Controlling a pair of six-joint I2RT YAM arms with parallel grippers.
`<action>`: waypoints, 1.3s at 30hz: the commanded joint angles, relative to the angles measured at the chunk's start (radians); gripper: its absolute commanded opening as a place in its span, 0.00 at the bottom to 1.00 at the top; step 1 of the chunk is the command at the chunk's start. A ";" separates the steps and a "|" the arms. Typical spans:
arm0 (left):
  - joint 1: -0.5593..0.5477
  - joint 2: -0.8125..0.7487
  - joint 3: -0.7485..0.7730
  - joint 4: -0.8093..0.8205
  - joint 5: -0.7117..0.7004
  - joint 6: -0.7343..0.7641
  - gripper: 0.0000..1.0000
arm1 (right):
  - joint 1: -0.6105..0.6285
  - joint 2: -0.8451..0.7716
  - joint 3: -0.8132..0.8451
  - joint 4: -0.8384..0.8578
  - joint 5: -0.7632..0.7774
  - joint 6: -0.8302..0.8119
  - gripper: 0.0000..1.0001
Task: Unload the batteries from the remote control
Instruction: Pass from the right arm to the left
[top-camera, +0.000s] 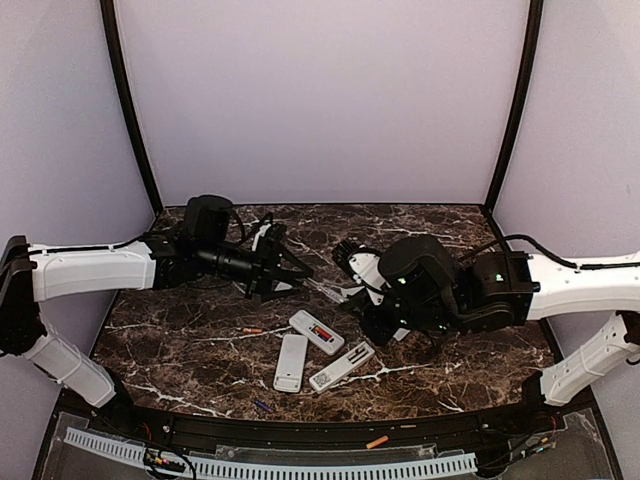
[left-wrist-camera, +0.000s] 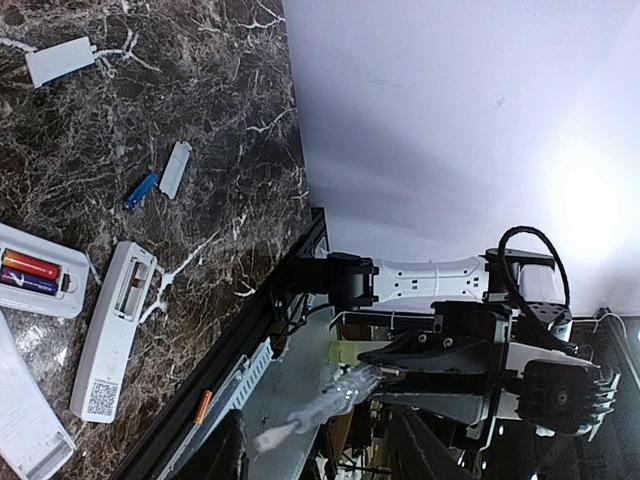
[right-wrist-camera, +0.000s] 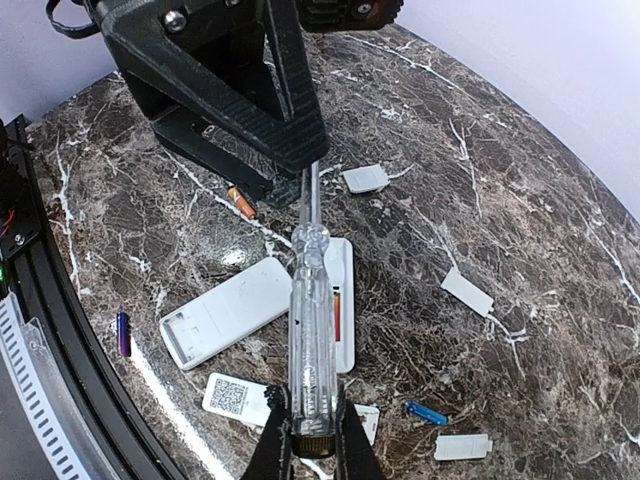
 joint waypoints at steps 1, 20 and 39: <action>-0.004 0.021 -0.041 0.074 0.014 -0.047 0.47 | 0.018 0.002 0.027 0.055 0.029 -0.024 0.00; -0.004 0.036 -0.072 0.175 0.026 -0.122 0.09 | 0.035 0.009 0.013 0.063 0.013 -0.026 0.00; -0.005 -0.097 -0.139 0.360 -0.146 -0.120 0.00 | 0.016 -0.190 -0.156 0.234 0.118 0.399 0.79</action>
